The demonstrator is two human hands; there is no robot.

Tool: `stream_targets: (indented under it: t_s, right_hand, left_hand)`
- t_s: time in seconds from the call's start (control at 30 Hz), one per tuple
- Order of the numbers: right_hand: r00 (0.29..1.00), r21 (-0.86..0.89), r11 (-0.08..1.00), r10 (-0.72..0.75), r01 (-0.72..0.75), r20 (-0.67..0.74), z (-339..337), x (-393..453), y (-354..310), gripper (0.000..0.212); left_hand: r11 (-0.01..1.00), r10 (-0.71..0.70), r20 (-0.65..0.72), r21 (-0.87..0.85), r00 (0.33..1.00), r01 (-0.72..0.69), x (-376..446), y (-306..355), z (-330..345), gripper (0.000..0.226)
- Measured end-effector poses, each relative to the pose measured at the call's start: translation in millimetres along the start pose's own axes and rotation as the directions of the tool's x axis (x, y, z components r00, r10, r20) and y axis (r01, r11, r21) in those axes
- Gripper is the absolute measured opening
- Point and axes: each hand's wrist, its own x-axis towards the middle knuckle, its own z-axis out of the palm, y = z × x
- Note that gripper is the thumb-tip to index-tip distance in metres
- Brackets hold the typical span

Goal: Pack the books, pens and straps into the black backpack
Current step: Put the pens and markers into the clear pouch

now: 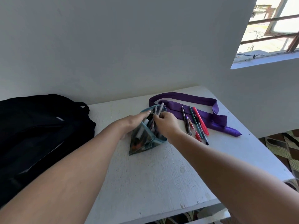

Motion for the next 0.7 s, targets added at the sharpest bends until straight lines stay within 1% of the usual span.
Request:
stream_targets:
  t_s: [0.07,0.17,0.2,0.27,0.33,0.37,0.4,0.47,0.5,0.6,0.63,0.67,0.7]
  right_hand:
    - [0.999,0.033,0.999,0.036,-0.036,-0.008,3,5,0,0.035]
    - [0.996,0.033,0.998,0.055,-0.053,-0.076,-1,10,-5,0.031]
    - [0.996,0.021,0.998,0.055,-0.053,-0.071,-2,11,-6,0.03]
    - [0.998,-0.046,0.998,0.044,-0.042,0.033,1,9,-6,0.029]
    - [0.99,-0.155,0.988,0.005,0.018,0.143,9,3,-6,0.025]
    - [0.985,-0.183,0.981,-0.03,0.062,0.172,12,1,-6,0.019]
    - [0.981,-0.19,0.977,-0.064,0.099,0.183,14,-1,-8,0.022]
    - [0.978,-0.199,0.971,-0.091,0.129,0.187,14,-3,-8,0.05]
    - [0.976,-0.207,0.967,-0.107,0.147,0.192,13,-6,-9,0.055]
    - [0.947,-0.264,0.926,-0.209,0.271,0.243,11,-6,-4,0.045]
    - [0.943,-0.274,0.916,-0.227,0.292,0.245,10,-9,-4,0.042]
    - [0.945,-0.251,0.921,-0.245,0.296,0.217,9,-9,-3,0.041]
    - [0.955,-0.206,0.937,-0.251,0.28,0.157,7,-9,-1,0.043]
  left_hand:
    - [1.0,0.005,0.01,0.002,1.0,-0.005,-1,0,-1,0.092]
    - [1.0,0.002,0.031,0.023,1.0,-0.003,-3,-1,-2,0.088]
    - [1.0,-0.007,0.036,0.027,0.999,0.006,-4,0,-3,0.09]
    - [0.999,-0.026,0.043,0.029,0.999,0.025,-5,2,-4,0.099]
    - [0.999,-0.044,0.03,0.004,0.999,0.044,-5,6,-3,0.099]
    - [0.999,-0.049,0.018,-0.013,0.999,0.049,-6,8,-3,0.095]
    - [0.998,-0.053,0.006,-0.023,0.999,0.053,-6,9,-3,0.092]
    - [0.998,-0.055,-0.003,-0.034,0.998,0.055,-11,13,-2,0.087]
    - [0.998,-0.051,-0.003,-0.037,0.999,0.051,-13,14,-2,0.086]
    - [0.998,-0.046,-0.006,-0.044,0.999,0.045,-17,20,0,0.086]
    - [0.998,-0.047,-0.009,-0.043,0.999,0.047,-19,20,0,0.086]
    - [0.998,-0.048,-0.014,-0.037,0.999,0.048,-20,20,0,0.087]
    - [0.998,-0.046,-0.017,-0.033,0.999,0.045,-19,18,1,0.088]
